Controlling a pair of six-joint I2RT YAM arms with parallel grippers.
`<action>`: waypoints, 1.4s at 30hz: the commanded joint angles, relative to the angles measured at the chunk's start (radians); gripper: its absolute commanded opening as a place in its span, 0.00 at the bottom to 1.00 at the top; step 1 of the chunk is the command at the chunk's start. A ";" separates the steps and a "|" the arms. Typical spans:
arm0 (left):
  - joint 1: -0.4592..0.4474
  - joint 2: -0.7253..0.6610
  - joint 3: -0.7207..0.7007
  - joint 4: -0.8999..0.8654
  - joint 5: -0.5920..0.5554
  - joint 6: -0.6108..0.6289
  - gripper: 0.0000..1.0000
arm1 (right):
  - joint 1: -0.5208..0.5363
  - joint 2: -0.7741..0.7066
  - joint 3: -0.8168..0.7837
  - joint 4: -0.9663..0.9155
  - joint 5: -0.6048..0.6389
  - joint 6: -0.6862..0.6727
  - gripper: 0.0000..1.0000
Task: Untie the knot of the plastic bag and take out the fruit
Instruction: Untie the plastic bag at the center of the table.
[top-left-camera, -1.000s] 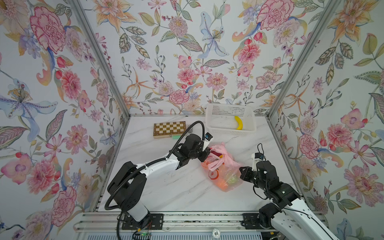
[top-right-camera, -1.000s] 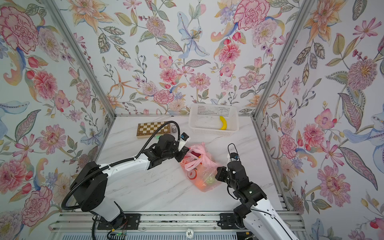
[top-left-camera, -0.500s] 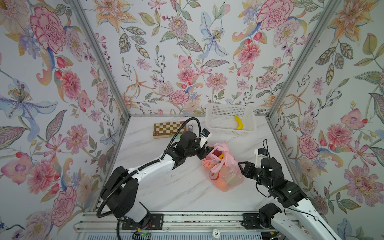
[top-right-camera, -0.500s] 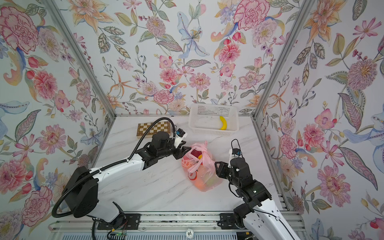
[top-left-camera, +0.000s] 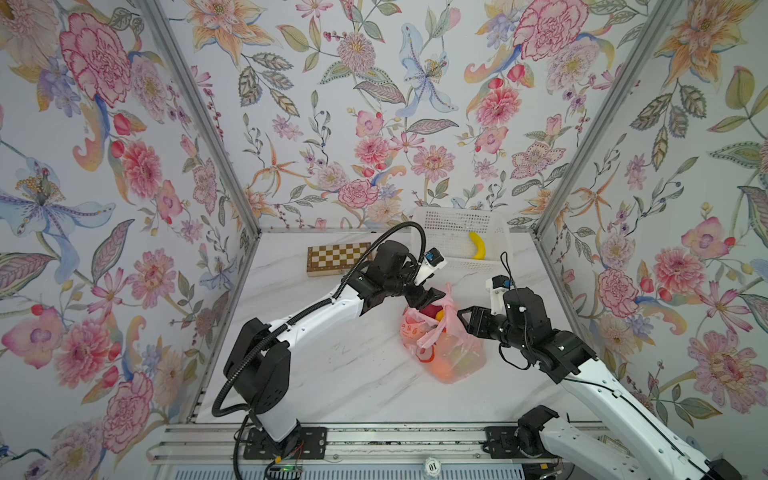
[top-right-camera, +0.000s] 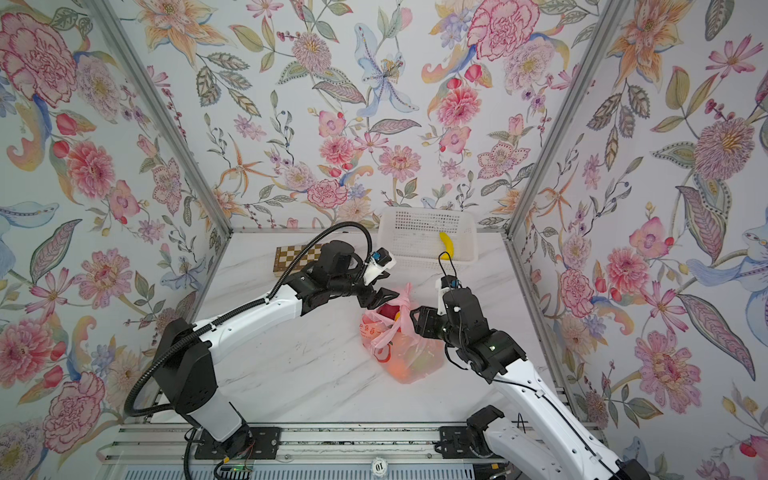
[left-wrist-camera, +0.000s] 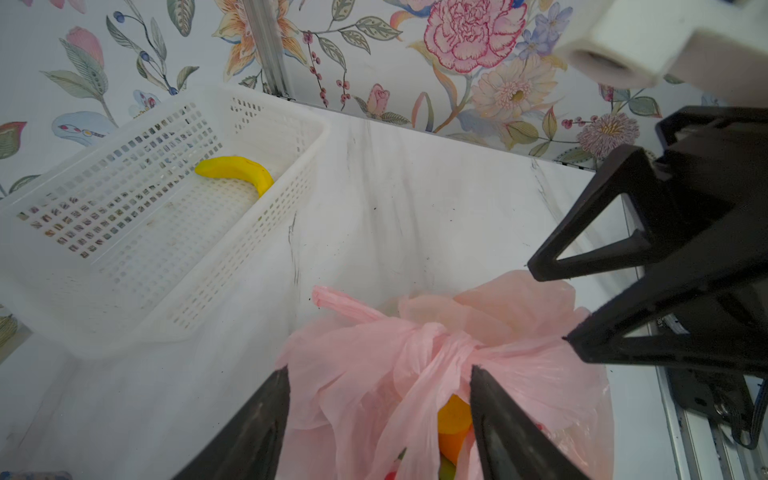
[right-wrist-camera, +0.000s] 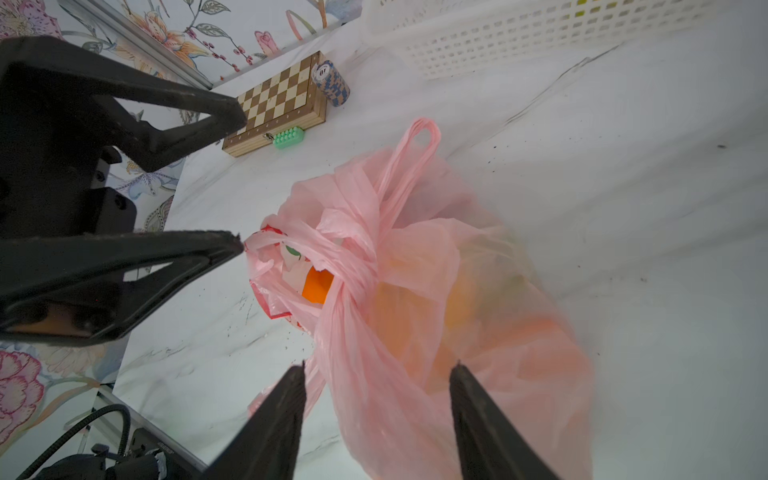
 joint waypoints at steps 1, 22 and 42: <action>-0.009 0.043 0.071 -0.160 0.066 0.101 0.72 | 0.009 0.027 0.013 0.056 -0.086 0.006 0.57; -0.027 0.168 0.175 -0.246 0.016 0.103 0.12 | 0.011 0.142 -0.041 0.117 -0.109 0.001 0.25; 0.036 0.126 0.089 -0.072 -0.340 -0.168 0.00 | -0.018 -0.064 -0.134 0.047 0.061 0.036 0.00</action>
